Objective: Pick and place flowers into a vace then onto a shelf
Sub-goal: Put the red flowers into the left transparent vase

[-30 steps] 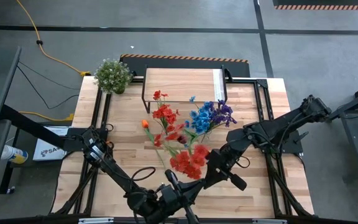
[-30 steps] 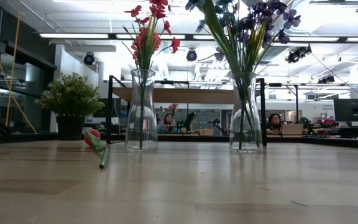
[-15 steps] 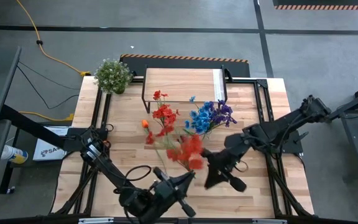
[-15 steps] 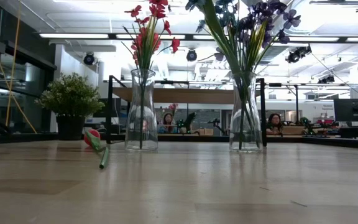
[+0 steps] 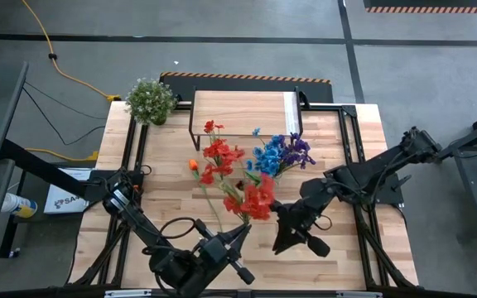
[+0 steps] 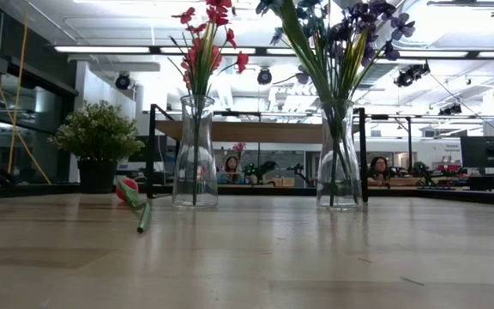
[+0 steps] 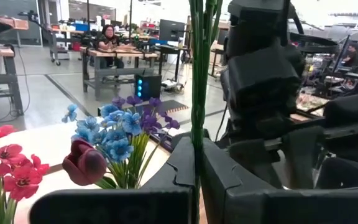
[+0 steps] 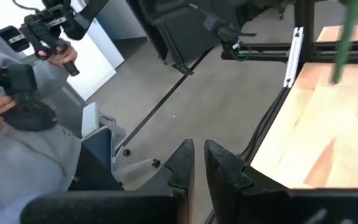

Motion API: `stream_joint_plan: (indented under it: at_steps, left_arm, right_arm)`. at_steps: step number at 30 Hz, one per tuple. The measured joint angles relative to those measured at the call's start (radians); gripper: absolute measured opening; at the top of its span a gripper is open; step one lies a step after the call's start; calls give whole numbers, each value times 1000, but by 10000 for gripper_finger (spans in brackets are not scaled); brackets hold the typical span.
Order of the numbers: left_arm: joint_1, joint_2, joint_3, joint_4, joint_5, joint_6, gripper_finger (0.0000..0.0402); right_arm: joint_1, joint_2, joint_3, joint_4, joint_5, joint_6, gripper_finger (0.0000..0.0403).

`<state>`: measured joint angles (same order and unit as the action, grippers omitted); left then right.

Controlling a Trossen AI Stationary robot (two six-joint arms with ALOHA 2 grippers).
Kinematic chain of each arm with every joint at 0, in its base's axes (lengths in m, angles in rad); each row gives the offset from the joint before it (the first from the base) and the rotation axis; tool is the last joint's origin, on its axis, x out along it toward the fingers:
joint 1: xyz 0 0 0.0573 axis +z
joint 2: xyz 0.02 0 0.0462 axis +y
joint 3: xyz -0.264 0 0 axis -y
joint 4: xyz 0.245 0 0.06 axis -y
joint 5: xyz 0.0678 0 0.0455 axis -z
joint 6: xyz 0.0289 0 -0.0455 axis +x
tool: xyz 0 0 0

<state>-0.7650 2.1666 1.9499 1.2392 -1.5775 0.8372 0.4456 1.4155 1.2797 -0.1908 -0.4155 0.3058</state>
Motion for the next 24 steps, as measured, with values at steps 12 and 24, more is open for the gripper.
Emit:
stream_joint_plan:
  at_steps: [12, 24]
  left_arm:
    - [-36, 0, 0, -7, 4, -23, 36]
    - [-55, 1, 0, -312, 8, -366, 36]
  right_arm:
    - [-1, -39, 0, 24, -20, 0, 28]
    - [-21, -129, 0, 46, 5, -42, 36]
